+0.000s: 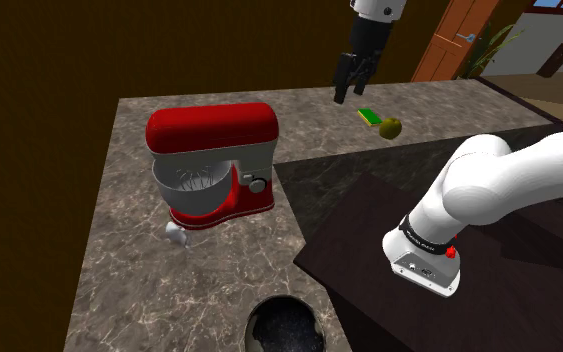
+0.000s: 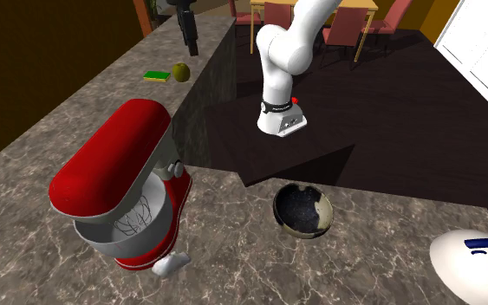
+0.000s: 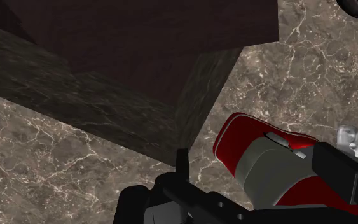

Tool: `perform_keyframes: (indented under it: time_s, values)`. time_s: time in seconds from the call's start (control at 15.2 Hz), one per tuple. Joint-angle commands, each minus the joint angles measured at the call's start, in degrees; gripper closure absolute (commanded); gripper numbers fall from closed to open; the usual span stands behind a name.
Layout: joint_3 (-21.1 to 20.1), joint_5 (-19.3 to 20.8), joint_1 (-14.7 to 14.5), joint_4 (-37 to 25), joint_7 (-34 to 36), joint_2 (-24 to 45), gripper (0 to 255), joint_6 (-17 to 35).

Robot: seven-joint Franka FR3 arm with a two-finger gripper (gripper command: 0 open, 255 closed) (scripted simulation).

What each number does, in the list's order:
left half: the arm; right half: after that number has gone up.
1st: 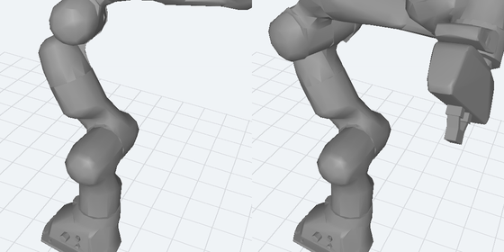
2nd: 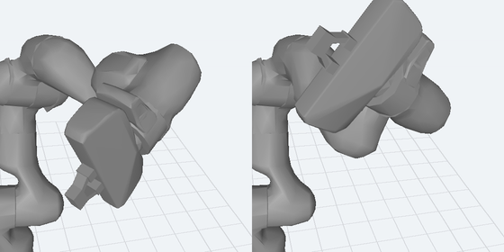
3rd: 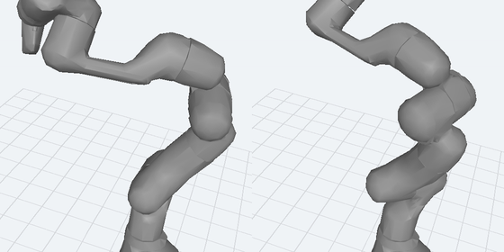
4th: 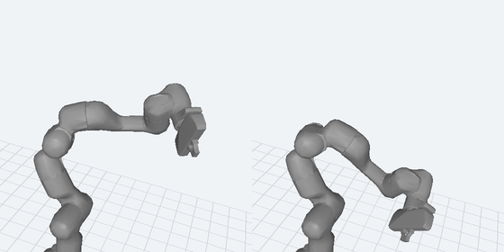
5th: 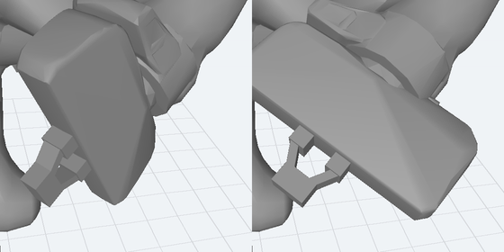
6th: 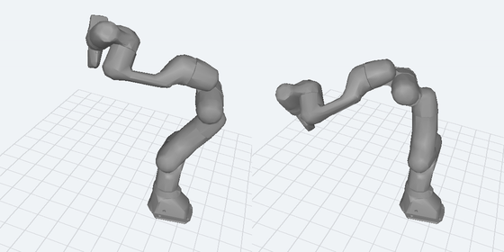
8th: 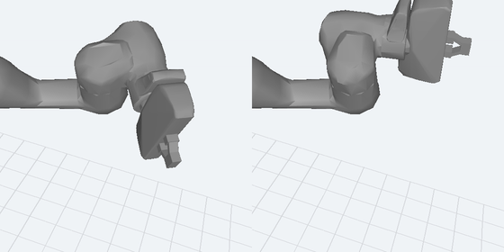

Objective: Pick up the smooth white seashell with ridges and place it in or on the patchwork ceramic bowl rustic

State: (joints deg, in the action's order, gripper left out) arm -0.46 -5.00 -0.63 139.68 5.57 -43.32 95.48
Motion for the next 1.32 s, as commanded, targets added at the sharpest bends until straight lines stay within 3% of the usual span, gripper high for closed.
perform_keyframes:
  time_s: [0.0, 0.73, 1.25]
  values:
    - [0.0, 0.0, 0.0, 0.0, 0.0, 0.0, 0, 0.0]
    - [-9.9, -5.4, -4.5, 3.8, 7.7, 13.1, 0, 19.5]
    - [-16.9, -5.2, -6.3, 0.6, 14.3, 27.9, 0, 32.8]
